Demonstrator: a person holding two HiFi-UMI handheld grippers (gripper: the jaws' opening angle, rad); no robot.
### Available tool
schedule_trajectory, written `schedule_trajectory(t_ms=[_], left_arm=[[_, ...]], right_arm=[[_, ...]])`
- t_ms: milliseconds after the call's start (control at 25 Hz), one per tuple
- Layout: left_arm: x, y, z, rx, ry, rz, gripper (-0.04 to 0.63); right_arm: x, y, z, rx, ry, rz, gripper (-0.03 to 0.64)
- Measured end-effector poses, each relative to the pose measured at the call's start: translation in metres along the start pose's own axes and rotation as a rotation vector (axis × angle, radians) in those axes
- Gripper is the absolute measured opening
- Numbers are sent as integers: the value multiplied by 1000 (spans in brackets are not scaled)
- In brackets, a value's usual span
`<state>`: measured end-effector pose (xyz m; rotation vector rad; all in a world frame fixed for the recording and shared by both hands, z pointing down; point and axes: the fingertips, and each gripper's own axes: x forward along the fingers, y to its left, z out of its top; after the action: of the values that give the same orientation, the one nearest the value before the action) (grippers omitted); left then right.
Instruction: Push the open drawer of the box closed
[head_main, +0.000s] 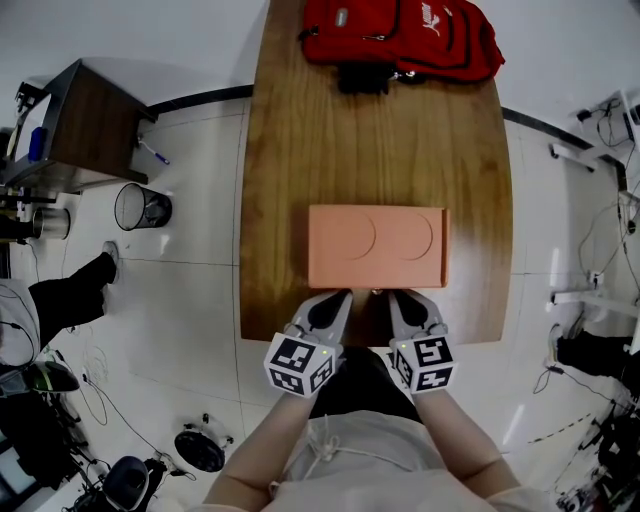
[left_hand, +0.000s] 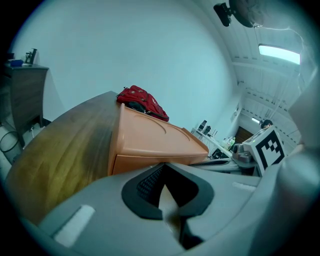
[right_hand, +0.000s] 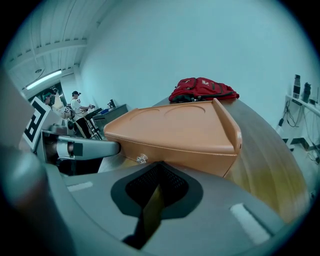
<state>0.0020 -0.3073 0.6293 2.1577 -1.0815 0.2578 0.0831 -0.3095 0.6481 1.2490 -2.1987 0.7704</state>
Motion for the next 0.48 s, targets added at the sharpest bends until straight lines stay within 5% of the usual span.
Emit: schedule_trajectory(t_ms=[480], left_arm=[[-19, -18, 12, 71, -20, -29, 6]], right_arm=[[-21, 15, 8, -30, -41, 28, 6]])
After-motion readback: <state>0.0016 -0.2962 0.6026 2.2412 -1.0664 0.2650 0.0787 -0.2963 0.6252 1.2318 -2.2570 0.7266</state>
